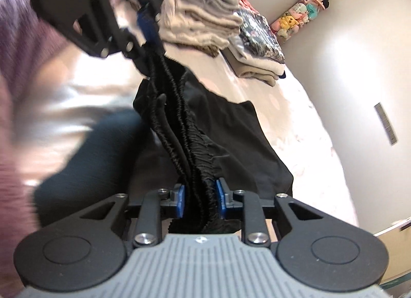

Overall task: Fold clothes
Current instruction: 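Lift the trousers' end with both grippers and fold it over toward the waistband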

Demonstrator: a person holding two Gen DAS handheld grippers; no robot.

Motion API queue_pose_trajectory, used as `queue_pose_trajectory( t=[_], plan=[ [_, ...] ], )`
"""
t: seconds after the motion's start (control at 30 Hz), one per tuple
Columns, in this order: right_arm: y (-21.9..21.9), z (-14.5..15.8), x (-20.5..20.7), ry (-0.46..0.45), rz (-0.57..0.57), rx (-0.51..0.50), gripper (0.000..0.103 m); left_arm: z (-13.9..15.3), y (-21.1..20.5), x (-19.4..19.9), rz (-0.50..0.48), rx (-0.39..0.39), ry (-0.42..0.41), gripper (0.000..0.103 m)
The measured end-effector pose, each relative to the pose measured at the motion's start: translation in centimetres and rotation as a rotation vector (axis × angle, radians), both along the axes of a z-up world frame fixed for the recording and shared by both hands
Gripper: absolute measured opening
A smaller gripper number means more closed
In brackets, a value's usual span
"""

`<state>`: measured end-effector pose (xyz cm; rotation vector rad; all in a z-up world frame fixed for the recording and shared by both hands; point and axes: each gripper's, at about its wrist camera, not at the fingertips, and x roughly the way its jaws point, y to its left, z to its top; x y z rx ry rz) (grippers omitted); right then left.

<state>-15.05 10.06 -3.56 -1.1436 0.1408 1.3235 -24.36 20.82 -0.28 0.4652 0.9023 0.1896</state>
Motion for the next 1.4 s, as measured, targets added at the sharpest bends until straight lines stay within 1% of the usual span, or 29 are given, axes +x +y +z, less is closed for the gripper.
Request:
queue_pose_trajectory(
  t=[0.13, 0.23, 0.37, 0.47, 0.57, 0.63, 0.77, 0.87, 0.97, 1.1, 1.27, 1.33, 1.4],
  plan=[
    [-1.9, 2.9, -1.2, 0.088, 0.023, -0.006, 0.027, 1.8, -1.3, -2.7, -0.012, -0.028, -0.014, 0.017],
    [-2.5, 4.0, -1.8, 0.125, 0.032, -0.009, 0.027, 2.6, -2.0, -4.1, -0.024, -0.034, -0.021, 0.017],
    [-2.8, 4.4, -2.4, 0.162, 0.023, -0.005, 0.027, 2.8, -2.5, -4.1, -0.039, -0.015, -0.018, 0.017],
    [-2.8, 4.3, -1.7, 0.187, -0.002, 0.000, 0.027, 2.9, -2.3, -3.1, -0.063, -0.002, -0.007, 0.017],
    [-2.5, 4.8, -0.1, 0.236, -0.034, 0.015, 0.027, 3.6, -1.6, -1.5, -0.090, 0.023, -0.001, 0.017],
    [-2.0, 5.2, 1.6, 0.281, -0.058, 0.024, 0.027, 4.2, -0.6, 0.0, -0.107, 0.020, 0.006, 0.017],
    [-0.4, 5.7, 5.5, 0.366, -0.102, 0.028, 0.028, 4.8, 1.7, 3.7, -0.132, -0.015, 0.039, 0.017],
    [1.4, 5.7, 8.7, 0.428, -0.133, 0.032, 0.028, 4.6, 4.0, 6.8, -0.127, -0.051, 0.071, 0.018],
    [3.7, 5.4, 11.5, 0.446, -0.154, 0.020, 0.028, 4.2, 6.3, 9.8, -0.114, -0.088, 0.103, 0.018],
    [7.3, 3.9, 14.9, 0.465, -0.178, -0.015, 0.028, 2.5, 9.8, 13.9, -0.078, -0.148, 0.153, 0.018],
    [11.2, 1.0, 19.0, 0.511, -0.225, -0.052, 0.029, -1.0, 13.7, 18.0, -0.041, -0.229, 0.213, 0.019],
    [12.2, -0.4, 20.3, 0.535, -0.252, -0.054, 0.032, -2.2, 14.9, 19.0, -0.021, -0.269, 0.221, 0.019],
    [12.7, -1.6, 21.5, 0.562, -0.286, -0.042, 0.039, -3.4, 16.2, 19.8, 0.012, -0.317, 0.222, 0.022]
  ],
)
